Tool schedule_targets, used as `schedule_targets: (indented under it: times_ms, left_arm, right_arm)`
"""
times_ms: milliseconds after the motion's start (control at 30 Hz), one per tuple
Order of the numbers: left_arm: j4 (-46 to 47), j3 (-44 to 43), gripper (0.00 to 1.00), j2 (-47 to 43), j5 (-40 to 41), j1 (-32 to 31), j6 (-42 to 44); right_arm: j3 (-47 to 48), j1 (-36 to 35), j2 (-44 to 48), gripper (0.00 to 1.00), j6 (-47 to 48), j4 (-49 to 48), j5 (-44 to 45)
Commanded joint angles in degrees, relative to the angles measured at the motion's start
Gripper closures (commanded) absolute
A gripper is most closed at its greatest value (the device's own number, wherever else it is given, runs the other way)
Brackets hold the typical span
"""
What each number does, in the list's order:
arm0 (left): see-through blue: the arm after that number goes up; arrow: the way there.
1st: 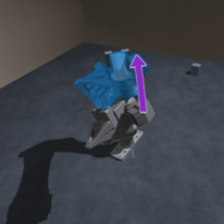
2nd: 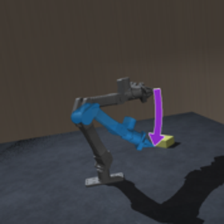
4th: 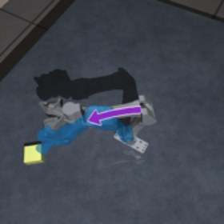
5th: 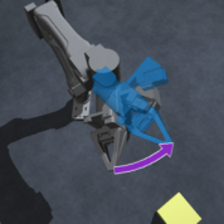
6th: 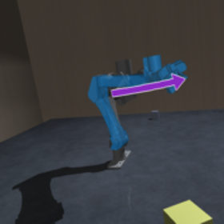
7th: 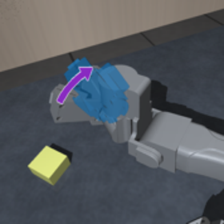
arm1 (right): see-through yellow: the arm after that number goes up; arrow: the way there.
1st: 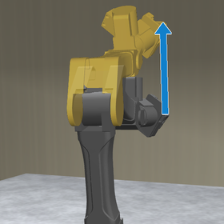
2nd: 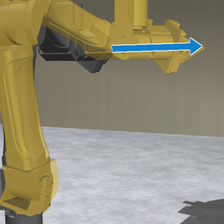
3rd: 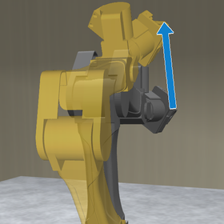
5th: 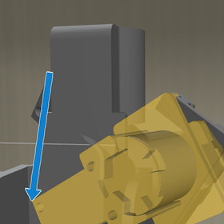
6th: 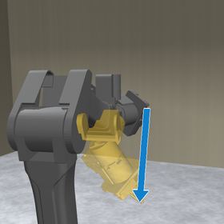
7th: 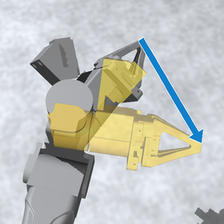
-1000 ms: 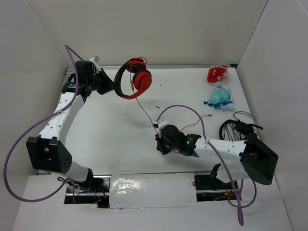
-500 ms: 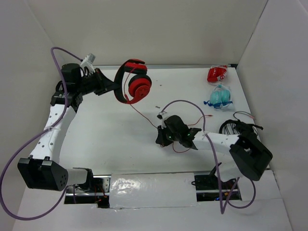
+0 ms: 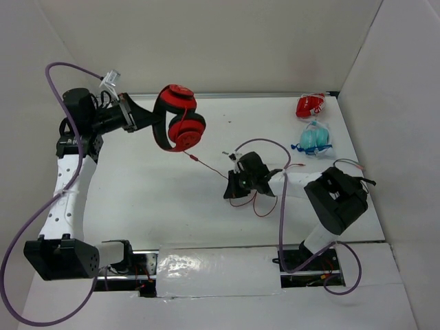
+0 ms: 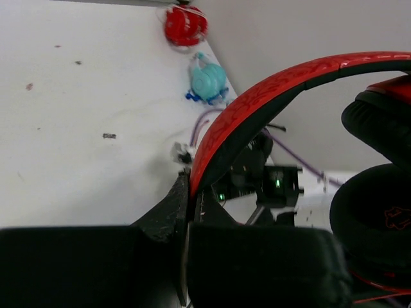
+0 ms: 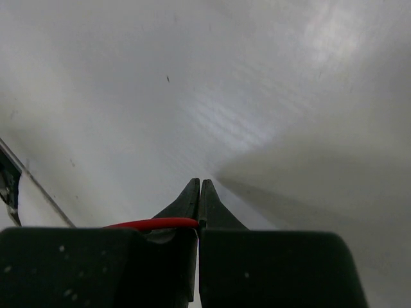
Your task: Wrap the headphones
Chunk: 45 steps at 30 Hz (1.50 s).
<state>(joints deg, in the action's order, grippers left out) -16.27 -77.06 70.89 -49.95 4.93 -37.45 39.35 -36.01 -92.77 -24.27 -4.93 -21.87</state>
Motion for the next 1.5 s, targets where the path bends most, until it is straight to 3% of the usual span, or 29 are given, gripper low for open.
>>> schedule_targets:
  times_ms: [0, 133, 367, 633, 833, 900, 1167, 1467]
  left_arm:
    - [8.01, 1.47, 1.0, -2.87, -13.05, -1.93, 3.15]
    - [4.16, 2.52, 1.0, -1.81, -8.5, -9.91, 11.16]
    - [3.18, 9.37, 1.0, -3.56, 4.68, -22.06, 25.48]
    - [3.62, 17.29, 1.0, 0.81, 21.81, -33.38, 29.1]
    - [0.72, 14.22, 1.0, 9.06, 37.53, -41.12, 29.81]
    - [-3.04, 11.15, 1.0, 12.06, 46.85, -42.71, 28.5]
    - [-10.08, 2.8, 1.0, 22.43, 56.7, -37.11, 19.18]
    - [-24.32, -12.65, 1.0, 31.05, 67.43, -31.83, 5.57]
  right_arm:
    - [7.56, 2.25, -1.01, 1.0, 2.91, 4.48, -0.89]
    - [19.05, 4.45, -1.53, 1.0, 8.09, 15.52, 1.29]
    - [37.79, 11.57, -5.22, 1.0, 14.95, 33.91, 13.67]
    - [52.21, 14.48, -1.28, 1.0, 20.39, 44.56, 17.83]
    - [56.27, 10.88, -0.39, 1.0, 22.95, 48.78, 21.42]
    - [56.18, 9.13, 0.22, 1.0, 22.87, 49.31, 25.37]
    - [55.13, 1.56, 5.13, 1.0, 20.33, 50.89, 34.16]
    - [46.52, -12.41, 10.94, 1.0, 17.6, 47.38, 33.65]
